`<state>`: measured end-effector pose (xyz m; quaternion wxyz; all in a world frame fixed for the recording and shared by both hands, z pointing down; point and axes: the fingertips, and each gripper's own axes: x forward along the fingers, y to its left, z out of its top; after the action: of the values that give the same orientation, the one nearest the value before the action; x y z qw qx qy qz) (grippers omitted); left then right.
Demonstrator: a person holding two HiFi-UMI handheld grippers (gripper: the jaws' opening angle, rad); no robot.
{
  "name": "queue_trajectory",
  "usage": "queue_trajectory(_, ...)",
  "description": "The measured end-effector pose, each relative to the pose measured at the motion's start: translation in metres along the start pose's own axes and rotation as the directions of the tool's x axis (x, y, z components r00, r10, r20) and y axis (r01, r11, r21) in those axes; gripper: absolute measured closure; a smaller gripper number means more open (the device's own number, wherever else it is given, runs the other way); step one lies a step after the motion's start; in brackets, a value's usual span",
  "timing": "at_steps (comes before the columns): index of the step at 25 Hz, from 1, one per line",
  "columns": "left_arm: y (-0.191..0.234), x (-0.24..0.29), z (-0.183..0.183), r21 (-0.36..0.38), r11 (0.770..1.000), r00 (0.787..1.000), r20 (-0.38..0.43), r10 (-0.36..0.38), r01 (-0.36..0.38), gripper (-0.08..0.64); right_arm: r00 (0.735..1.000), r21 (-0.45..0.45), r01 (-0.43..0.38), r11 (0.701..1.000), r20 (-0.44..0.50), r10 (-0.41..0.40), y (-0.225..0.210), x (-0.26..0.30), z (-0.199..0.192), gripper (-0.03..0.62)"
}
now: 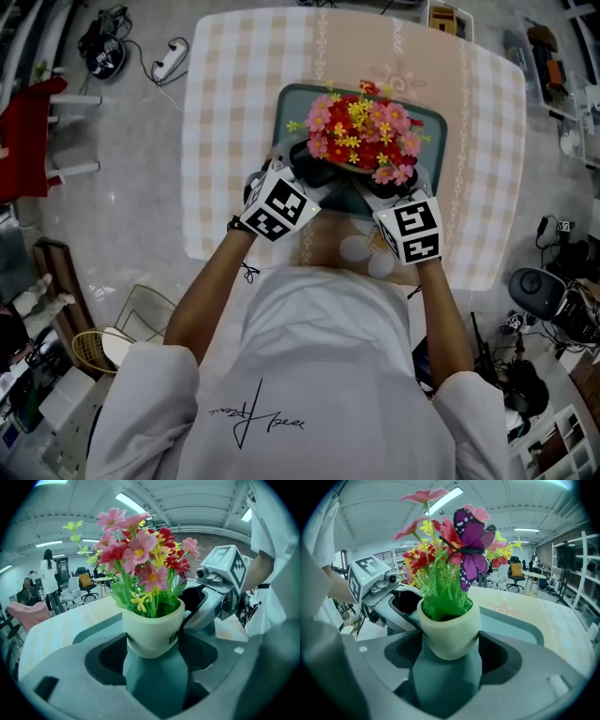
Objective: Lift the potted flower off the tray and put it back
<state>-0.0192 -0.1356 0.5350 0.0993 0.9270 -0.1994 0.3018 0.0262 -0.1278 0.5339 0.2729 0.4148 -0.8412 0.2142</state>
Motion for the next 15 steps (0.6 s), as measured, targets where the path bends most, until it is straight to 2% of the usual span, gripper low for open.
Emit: queue_trajectory(15, -0.0007, -0.0013, 0.0007, -0.036, 0.999, 1.000, -0.006, 0.009, -0.009, 0.229, 1.000, 0.009, -0.017, 1.000, 0.007, 0.017, -0.0001, -0.0020, 0.0018, 0.218)
